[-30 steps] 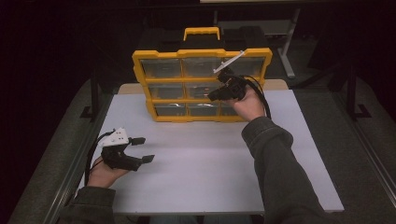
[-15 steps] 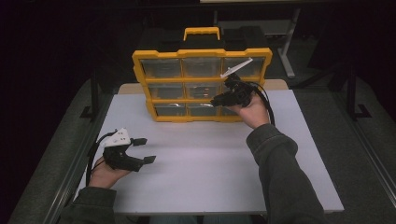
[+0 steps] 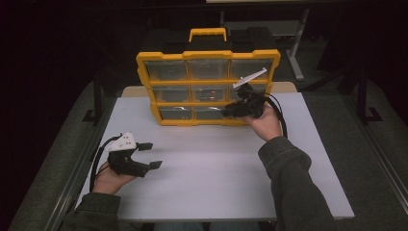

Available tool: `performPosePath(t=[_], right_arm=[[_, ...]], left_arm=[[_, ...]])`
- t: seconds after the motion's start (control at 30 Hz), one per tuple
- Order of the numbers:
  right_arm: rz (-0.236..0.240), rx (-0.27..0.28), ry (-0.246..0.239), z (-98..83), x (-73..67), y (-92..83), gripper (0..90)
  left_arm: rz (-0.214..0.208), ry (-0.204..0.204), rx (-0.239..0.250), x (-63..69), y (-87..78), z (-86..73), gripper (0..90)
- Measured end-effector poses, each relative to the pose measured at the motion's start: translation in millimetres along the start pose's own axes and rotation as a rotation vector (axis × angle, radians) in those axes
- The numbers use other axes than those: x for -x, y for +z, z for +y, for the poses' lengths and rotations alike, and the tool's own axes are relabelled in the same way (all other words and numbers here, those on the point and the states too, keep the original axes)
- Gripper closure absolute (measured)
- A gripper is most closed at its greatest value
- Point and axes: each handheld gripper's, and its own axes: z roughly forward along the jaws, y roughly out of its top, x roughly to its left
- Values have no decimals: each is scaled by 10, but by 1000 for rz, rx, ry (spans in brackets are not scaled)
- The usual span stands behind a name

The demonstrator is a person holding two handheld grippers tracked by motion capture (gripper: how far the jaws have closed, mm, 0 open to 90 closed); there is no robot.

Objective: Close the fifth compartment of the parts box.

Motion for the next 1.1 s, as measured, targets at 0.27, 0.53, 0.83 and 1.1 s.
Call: performPosePath(t=[0.27, 0.53, 0.83, 1.1], right_arm=[[-3, 16, 13, -98, 0, -46, 589], [-9, 28, 28, -219, 2, -82, 555], [-22, 38, 55, -381, 13, -97, 500], [-31, 40, 60, -501, -19, -116, 453]], left_arm=[[0, -2, 3, -1, 12, 0, 233], [-7, -12, 7, 2, 9, 8, 232], [-6, -14, 7, 6, 33, 7, 225], [-4, -14, 4, 10, 38, 6, 217]])
